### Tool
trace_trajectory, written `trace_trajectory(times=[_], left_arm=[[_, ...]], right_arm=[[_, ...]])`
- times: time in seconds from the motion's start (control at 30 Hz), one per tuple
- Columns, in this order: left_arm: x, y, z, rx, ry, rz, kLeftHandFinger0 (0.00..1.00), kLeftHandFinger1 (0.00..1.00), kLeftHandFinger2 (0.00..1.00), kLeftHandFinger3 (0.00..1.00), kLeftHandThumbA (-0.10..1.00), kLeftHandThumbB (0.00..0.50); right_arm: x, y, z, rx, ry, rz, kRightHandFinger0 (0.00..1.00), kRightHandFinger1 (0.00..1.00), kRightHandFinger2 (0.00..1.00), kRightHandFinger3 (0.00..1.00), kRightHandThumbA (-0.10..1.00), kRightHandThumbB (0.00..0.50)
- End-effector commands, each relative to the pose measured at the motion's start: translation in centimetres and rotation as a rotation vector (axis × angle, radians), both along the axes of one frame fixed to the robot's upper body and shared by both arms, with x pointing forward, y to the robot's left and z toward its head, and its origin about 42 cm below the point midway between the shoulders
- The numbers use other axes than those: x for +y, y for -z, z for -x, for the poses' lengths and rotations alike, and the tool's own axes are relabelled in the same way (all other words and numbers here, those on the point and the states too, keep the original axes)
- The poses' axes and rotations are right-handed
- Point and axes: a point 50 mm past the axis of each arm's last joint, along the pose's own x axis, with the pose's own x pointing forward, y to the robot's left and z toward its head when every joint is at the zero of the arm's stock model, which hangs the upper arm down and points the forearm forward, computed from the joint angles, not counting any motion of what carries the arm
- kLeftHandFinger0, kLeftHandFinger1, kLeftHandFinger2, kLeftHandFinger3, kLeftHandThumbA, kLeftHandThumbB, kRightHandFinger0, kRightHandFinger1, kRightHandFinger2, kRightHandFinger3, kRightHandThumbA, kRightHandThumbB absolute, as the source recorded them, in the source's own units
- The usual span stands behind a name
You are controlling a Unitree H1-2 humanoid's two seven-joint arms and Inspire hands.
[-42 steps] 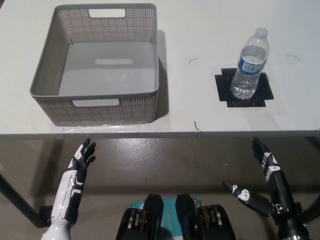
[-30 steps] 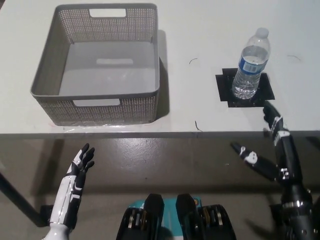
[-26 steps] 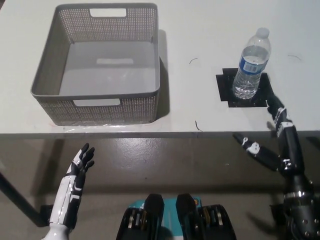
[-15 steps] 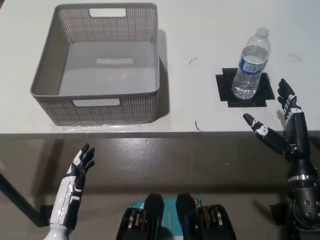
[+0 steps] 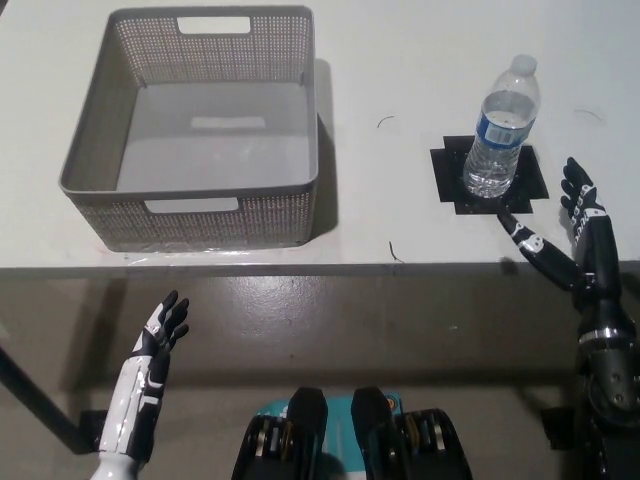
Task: Use the right hand to pick up a water botttle and place it into a container on the left side
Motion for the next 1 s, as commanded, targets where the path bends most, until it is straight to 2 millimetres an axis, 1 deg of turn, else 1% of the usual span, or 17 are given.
trace_trajectory(times=[0.0,0.13,0.2,0.27,0.37,0.43,0.67,0.77,0.9,0.93,0.97], left_arm=[[0.0,-0.6,0.0,-0.058,0.012,0.013,1.0,1.0,1.0,1.0,1.0,0.089],[0.0,-0.5,0.0,-0.059,0.021,0.015,1.0,1.0,1.0,1.0,1.0,0.09],[0.1,-0.5,0.0,-0.063,0.026,0.01,1.0,1.0,1.0,1.0,1.0,0.088],[0.0,-0.5,-0.1,-0.061,0.026,0.009,1.0,1.0,1.0,1.0,1.0,0.101],[0.0,-0.6,-0.1,-0.062,0.026,0.006,1.0,1.0,1.0,1.0,1.0,0.1],[0.0,-0.5,0.0,-0.059,0.027,0.008,1.0,1.0,1.0,1.0,1.0,0.111],[-0.1,-0.5,0.1,-0.063,0.04,0.019,1.0,1.0,1.0,1.0,1.0,0.135],[0.0,-0.5,0.1,-0.06,0.044,0.016,1.0,1.0,1.0,1.0,1.0,0.143],[0.0,-0.3,0.2,-0.059,0.048,0.012,1.0,1.0,1.0,1.0,1.0,0.149],[0.0,-0.3,0.1,-0.063,0.048,0.013,1.0,1.0,1.0,1.0,1.0,0.15],[0.0,-0.3,0.1,-0.065,0.047,0.013,1.0,1.0,1.0,1.0,1.0,0.154]], right_arm=[[-0.5,-2.5,-2.4,-0.029,-0.034,-0.082,1.0,1.0,1.0,1.0,1.0,0.467],[-0.6,-2.8,-3.7,0.0,-0.045,-0.126,1.0,1.0,1.0,1.0,1.0,0.5],[-0.5,-2.8,-4.2,0.004,-0.054,-0.146,1.0,1.0,1.0,1.0,1.0,0.5],[-0.4,-3.0,-4.6,0.011,-0.054,-0.145,1.0,1.0,1.0,1.0,1.0,0.5],[-0.3,-3.2,-5.1,0.02,-0.054,-0.138,1.0,1.0,1.0,1.0,1.0,0.5],[0.1,-3.4,-5.3,0.011,-0.054,-0.12,1.0,1.0,1.0,1.0,1.0,0.492],[1.1,-4.0,-6.4,0.038,-0.08,-0.05,1.0,1.0,1.0,1.0,1.0,0.5],[1.4,-4.1,-6.8,0.064,-0.095,-0.06,1.0,1.0,1.0,1.0,1.0,0.5],[1.8,-4.3,-7.1,0.041,-0.132,-0.083,1.0,1.0,1.0,1.0,1.0,0.488],[1.9,-4.5,-7.3,0.044,-0.139,-0.081,1.0,1.0,1.0,1.0,1.0,0.492],[2.0,-4.6,-7.4,0.042,-0.143,-0.074,1.0,1.0,1.0,1.0,1.0,0.476]])
